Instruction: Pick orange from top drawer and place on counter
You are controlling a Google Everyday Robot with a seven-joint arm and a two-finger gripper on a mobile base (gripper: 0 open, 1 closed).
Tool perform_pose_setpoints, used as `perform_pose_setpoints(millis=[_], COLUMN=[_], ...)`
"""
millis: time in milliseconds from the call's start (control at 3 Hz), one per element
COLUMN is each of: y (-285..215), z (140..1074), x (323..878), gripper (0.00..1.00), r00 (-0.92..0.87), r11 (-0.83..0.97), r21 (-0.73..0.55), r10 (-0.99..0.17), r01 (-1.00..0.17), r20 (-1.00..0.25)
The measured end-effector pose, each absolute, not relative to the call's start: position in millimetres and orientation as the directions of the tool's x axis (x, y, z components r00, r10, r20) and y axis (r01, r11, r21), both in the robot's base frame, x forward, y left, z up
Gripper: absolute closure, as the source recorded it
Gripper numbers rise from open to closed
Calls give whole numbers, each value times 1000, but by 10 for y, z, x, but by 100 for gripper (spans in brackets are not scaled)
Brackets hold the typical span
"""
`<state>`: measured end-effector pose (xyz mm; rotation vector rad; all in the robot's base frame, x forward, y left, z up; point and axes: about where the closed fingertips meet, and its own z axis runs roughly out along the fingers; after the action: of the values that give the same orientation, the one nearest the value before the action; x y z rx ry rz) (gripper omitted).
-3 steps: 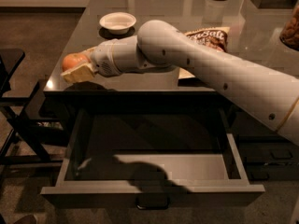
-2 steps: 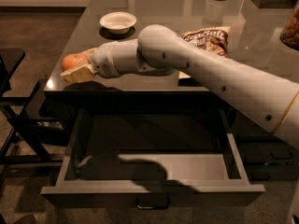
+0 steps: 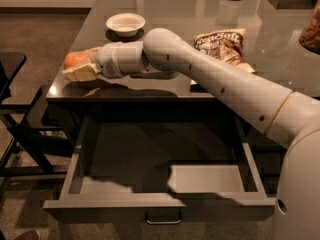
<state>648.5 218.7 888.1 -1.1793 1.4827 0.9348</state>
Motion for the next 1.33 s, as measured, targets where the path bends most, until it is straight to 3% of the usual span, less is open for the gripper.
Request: perform_pose_setpoints(millis=[1333], y=[2321], z=[8571], x=[6567], gripper=[100], r00=[-70], r11=[265], r21=[7], r10=[-229], r01=[-964], r20=[-971])
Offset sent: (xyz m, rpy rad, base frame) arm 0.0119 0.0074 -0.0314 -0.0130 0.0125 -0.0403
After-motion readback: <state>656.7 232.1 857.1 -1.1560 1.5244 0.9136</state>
